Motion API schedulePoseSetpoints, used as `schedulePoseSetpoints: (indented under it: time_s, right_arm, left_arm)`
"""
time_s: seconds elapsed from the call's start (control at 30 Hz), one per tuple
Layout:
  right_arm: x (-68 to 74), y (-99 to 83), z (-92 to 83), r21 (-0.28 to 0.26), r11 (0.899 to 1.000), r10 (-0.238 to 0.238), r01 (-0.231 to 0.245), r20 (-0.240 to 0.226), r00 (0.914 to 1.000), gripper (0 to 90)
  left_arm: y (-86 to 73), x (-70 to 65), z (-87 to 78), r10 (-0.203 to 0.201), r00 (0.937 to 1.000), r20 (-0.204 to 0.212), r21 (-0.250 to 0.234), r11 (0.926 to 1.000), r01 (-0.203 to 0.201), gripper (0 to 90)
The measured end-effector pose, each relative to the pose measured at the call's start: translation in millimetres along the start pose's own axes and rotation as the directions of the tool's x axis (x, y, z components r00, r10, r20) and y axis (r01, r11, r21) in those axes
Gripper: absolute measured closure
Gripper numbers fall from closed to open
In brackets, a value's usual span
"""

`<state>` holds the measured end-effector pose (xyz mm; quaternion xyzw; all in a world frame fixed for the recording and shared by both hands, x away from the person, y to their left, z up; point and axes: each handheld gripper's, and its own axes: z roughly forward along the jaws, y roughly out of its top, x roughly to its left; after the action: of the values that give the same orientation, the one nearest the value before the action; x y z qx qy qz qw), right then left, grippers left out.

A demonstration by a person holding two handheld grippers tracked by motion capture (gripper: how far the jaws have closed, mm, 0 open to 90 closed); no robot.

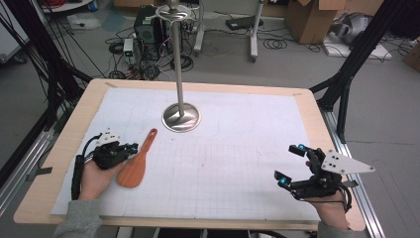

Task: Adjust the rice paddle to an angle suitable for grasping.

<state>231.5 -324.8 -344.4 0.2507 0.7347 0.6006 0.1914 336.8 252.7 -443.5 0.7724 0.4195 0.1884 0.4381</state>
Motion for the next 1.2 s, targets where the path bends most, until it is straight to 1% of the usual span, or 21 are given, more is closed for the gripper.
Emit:
schedulePoseSetpoints:
  time_s: [0.07, 0.1, 0.2, 0.3, 0.33, 0.4, 0.5, 0.57, 0.63, 0.73, 0.77, 0.87, 0.93, 0.97, 1.1, 1.13, 1.2]
  right_arm:
    - [0.4, -0.6, -0.2, 0.003, 1.000, 0.001, -0.001, -0.002, 1.0000, 5.6]
    - [1.1, -0.7, -0.6, 0.007, 1.000, 0.007, -0.007, -0.003, 1.0000, 5.6]
    - [1.3, -0.8, -1.5, 0.008, 1.000, 0.002, -0.002, -0.001, 1.0000, 5.6]
    - [1.0, -1.2, -1.9, 0.006, 1.000, 0.003, -0.003, 0.001, 1.0000, 5.6]
    - [0.9, -1.4, -1.8, 0.007, 1.000, 0.003, -0.003, 0.001, 1.0000, 5.6]
    - [1.6, -1.7, -1.6, 0.011, 1.000, 0.011, -0.011, -0.002, 0.9999, 5.6]
    - [1.3, -1.7, -1.1, 0.007, 1.000, -0.005, 0.005, -0.001, 1.0000, 5.6]
    - [1.7, -1.6, -1.4, 0.008, 1.000, -0.001, 0.001, -0.002, 1.0000, 5.6]
    - [1.3, -1.9, -1.4, 0.007, 1.000, -0.004, 0.004, -0.001, 1.0000, 5.6]
    - [1.4, -2.7, -1.7, 0.014, 1.000, 0.005, -0.005, 0.000, 1.0000, 5.6]
    - [1.3, -2.8, -1.5, 0.015, 1.000, 0.004, -0.004, -0.001, 1.0000, 5.6]
    - [1.6, -3.2, -1.1, 0.018, 1.000, 0.002, -0.002, 0.000, 1.0000, 5.6]
    - [2.4, -3.4, -0.7, 0.021, 1.000, 0.007, -0.007, -0.002, 1.0000, 5.6]
    - [2.4, -3.6, -0.6, 0.023, 1.000, 0.002, -0.002, -0.003, 1.0000, 5.6]
    - [3.4, -4.4, -0.8, 0.035, 0.999, 0.003, -0.003, -0.005, 1.0000, 5.6]
    - [3.4, -4.5, -0.8, 0.036, 0.999, 0.003, -0.003, -0.005, 1.0000, 5.6]
    - [3.3, -4.8, -0.9, 0.034, 0.999, 0.001, -0.001, -0.006, 1.0000, 5.6]
  left_arm:
    - [-0.5, 2.6, 2.1, -0.002, 1.0000, -0.006, 0.016, 0.9999, 0.002, 88.7]
    - [-0.8, 3.0, 3.0, -0.009, 1.0000, -0.002, 0.016, 0.9998, 0.009, 88.7]
    - [-0.6, 3.2, 5.2, -0.010, 0.9999, 0.006, 0.021, 0.9997, 0.010, 88.7]
    - [-0.2, 3.0, 6.5, 0.000, 1.0000, 0.008, 0.035, 0.9994, 0.000, 88.8]
    - [-0.2, 2.8, 6.9, -0.003, 1.0000, 0.008, 0.036, 0.9993, 0.002, 88.8]
    - [0.0, 2.0, 7.6, 0.004, 1.0000, 0.006, 0.042, 0.9991, -0.004, 89.2]
    - [0.3, 1.0, 9.2, 0.012, 0.9999, 0.007, 0.052, 0.9986, -0.013, 89.5]
    - [0.6, 0.6, 9.7, 0.012, 0.9999, 0.010, 0.060, 0.9981, -0.013, 89.5]
    - [1.7, -1.1, 11.7, 0.024, 0.9996, 0.016, 0.068, 0.9974, -0.025, 89.5]
    - [2.6, -1.4, 13.0, 0.022, 0.9996, 0.019, 0.072, 0.9971, -0.023, 89.5]
    - [3.3, -0.7, 13.0, 0.032, 0.9992, 0.023, 0.079, 0.9963, -0.033, 89.5]
    - [3.9, -1.9, 14.8, 0.032, 0.9992, 0.024, 0.075, 0.9966, -0.034, 89.5]
    - [4.6, -1.8, 15.0, 0.046, 0.9986, 0.025, 0.081, 0.9956, -0.048, 89.5]
    - [4.6, -2.4, 15.7, 0.039, 0.9989, 0.026, 0.075, 0.9963, -0.041, 89.5]
    - [5.9, -3.8, 16.9, 0.051, 0.9982, 0.031, 0.081, 0.9953, -0.054, 89.5]
    - [7.3, -4.8, 17.3, 0.061, 0.9976, 0.034, 0.091, 0.9938, -0.064, 89.5]
    - [8.9, -9.7, 20.2, 0.073, 0.9959, 0.052, 0.093, 0.9926, -0.078, 89.6]
